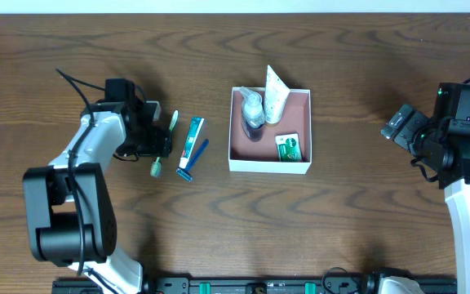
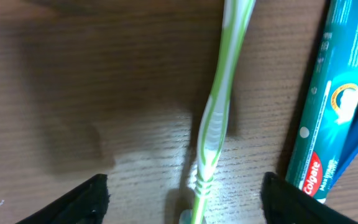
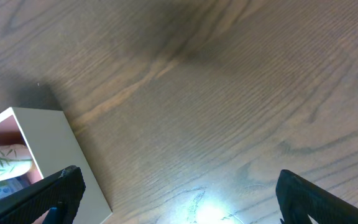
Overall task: Pack container
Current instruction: 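Reach the left gripper to the green toothbrush and grasp it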
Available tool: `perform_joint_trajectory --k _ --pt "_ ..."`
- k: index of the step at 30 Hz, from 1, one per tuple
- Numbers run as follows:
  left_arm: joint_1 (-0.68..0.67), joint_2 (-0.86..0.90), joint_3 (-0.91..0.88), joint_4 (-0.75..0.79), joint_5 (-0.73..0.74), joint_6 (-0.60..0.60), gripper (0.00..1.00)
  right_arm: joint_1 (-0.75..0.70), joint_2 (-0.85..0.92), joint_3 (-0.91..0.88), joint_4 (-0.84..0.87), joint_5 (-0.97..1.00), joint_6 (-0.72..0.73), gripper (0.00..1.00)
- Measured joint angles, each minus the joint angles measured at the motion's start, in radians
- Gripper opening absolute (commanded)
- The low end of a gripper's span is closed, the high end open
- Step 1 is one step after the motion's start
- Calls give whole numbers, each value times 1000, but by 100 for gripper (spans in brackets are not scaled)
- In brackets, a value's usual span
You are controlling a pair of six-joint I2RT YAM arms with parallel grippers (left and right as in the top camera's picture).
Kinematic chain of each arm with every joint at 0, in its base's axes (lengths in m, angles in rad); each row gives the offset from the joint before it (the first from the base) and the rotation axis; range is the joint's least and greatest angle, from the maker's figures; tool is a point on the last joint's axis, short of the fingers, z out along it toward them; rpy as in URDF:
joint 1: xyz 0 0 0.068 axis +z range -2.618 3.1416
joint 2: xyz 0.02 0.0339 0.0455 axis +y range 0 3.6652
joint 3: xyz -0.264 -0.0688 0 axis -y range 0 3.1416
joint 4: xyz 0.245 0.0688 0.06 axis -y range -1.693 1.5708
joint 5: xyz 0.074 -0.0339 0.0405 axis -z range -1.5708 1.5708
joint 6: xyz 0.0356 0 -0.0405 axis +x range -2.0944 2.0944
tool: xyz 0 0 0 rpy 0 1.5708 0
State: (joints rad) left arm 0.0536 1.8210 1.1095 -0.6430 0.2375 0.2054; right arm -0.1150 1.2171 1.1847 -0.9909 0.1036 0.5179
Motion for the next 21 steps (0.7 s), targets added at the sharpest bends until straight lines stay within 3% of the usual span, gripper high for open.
perform_joint_trajectory --k 2,9,16,21 --pt "-13 13 0 7 0 25 63 0 0 0 0 0 0 99" --pt "-108 26 0 30 -60 114 60 0 0 0 0 0 0 99" --pt "-151 37 0 47 -145 128 58 0 0 0 0 0 0 99" --pt "-134 36 0 58 -167 101 50 0 0 0 0 0 0 99"
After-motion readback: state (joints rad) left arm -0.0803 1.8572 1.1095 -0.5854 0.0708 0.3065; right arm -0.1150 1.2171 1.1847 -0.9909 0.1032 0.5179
